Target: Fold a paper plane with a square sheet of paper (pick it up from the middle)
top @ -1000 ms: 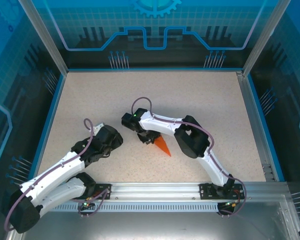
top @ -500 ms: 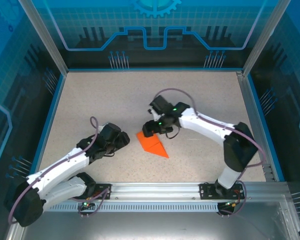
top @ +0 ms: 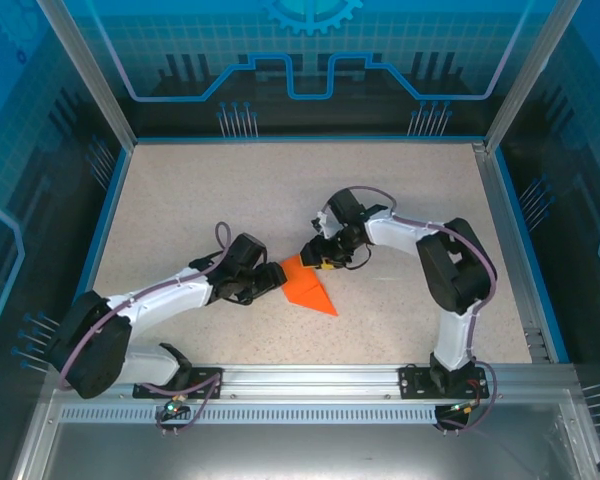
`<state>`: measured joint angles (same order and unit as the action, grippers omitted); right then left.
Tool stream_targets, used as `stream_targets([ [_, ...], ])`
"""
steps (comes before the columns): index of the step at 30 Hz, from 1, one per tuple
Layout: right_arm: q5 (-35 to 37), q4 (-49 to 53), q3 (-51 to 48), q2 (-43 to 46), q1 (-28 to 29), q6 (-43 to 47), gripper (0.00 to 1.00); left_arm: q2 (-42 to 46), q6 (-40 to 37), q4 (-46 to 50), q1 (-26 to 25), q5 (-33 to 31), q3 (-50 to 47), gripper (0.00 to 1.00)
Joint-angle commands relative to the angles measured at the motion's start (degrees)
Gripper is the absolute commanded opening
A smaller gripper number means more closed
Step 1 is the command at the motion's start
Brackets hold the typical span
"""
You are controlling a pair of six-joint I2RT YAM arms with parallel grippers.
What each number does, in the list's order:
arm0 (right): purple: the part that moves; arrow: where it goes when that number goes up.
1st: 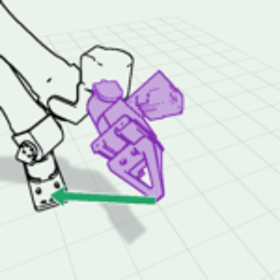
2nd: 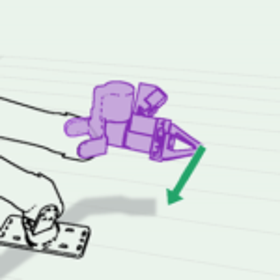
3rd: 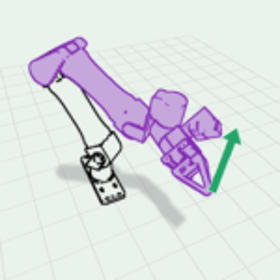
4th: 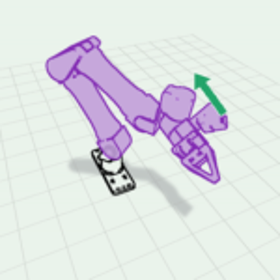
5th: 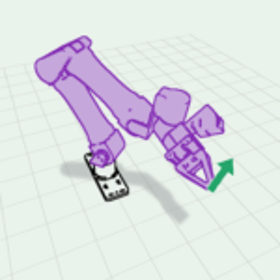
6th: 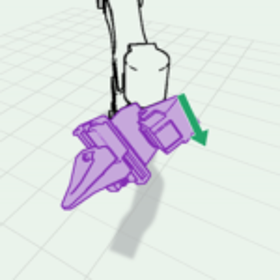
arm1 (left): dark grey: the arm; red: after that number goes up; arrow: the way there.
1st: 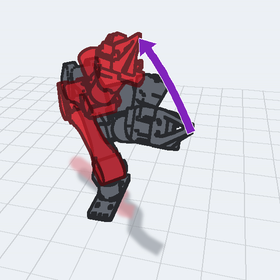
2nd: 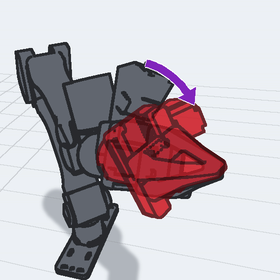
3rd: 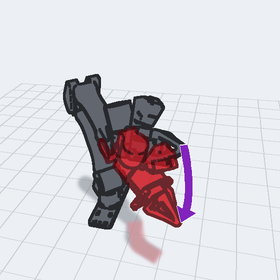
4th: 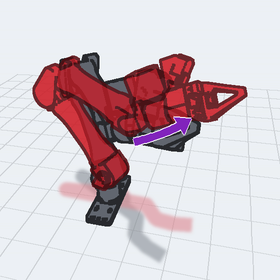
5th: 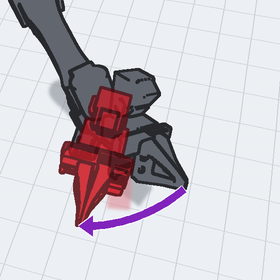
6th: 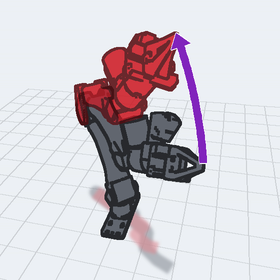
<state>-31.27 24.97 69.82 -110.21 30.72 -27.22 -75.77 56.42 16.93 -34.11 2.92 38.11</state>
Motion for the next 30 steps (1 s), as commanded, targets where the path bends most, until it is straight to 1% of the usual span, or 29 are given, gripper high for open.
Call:
stream_targets([
  [1, -5.1, -1.35, 2.68, -3.13, -0.57, 2.21, 0.53, -0.87, -1.63, -0.4, 0.34, 2.36, 2.01, 0.68],
  [2, -5.77, -1.67, 2.89, -3.7, -0.62, 2.34, 0.51, -0.87, -1.75, -0.25, 0.3, 2.36, 2.03, 0.68],
  [5, -5.93, -2.73, 2.49, -4.31, -0.95, 1.78, 0.38, -1.13, -1.94, 0.03, 0.29, 2.27, 2.4, 0.68],
  [7, -5.42, -5.1, 0.68, -3.62, -1.99, 0.16, 0.27, -1.55, -2.17, 0.28, 0.34, 2.31, 2.67, 0.68],
  [8, -5.57, -6.42, -0.47, -3.22, -2.69, -0.74, 0.24, -1.74, -2.18, 0.22, 0.37, 2.4, 2.68, 0.68],
  [11, -6.84, -12.21, -4.95, -1.44, -5.26, -4.42, 0.17, -2.28, -2.28, 0.03, 0.32, 2.73, 3.01, 0.68],
  [15, -5.94, -18.78, -11.33, 1.73, -7.6, -9.33, 0.12, -2.76, -2.63, -0.03, 0.32, 2.96, 3.39, 0.68],
  [17, -5.06, -22.11, -14.56, 3.41, -8.21, -11.94, 0.12, -2.81, -2.66, -0.13, 0.36, 2.97, 3.46, 0.68],
  [18, -4.49, -23.53, -15.9, 4.22, -8.31, -13.14, 0.15, -2.89, -2.64, -0.23, 0.3, 3.1, 3.51, 0.68],
  [20, -3.81, -24.78, -17.79, 5.63, -8.39, -13.9, 0.24, -3.11, -2.64, -0.56, 0.3, 3.44, 3.64, 0.68],
  [22, -2.9, -23.68, -18.4, 7.28, -8.48, -13.44, 0.36, -3.31, -2.73, -0.91, 0.29, 3.75, 3.68, 0.68],
  [25, 0.71, -17.82, -17.51, 11.09, -8.76, -10.33, 0.44, -3.33, -2.94, -1.11, 0.32, 4.02, 3.66, 0.68],
  [28, 4.94, -11.41, -17.05, 16.48, -8.75, -7.09, 0.47, -3.09, -3.15, -1.2, 0.33, 3.94, 3.54, 0.68],
  [29, 5.05, -10.26, -17.13, 17.9, -8.69, -6.15, 0.44, -3.07, -3.14, -1.37, 0.29, 3.77, 3.38, 0.68],
  [30, 4.52, -9.0, -17.25, 19.24, -8.56, -5.2, 0.39, -3.13, -3.11, -1.59, 0.37, 3.76, 3.32, 0.68],
])
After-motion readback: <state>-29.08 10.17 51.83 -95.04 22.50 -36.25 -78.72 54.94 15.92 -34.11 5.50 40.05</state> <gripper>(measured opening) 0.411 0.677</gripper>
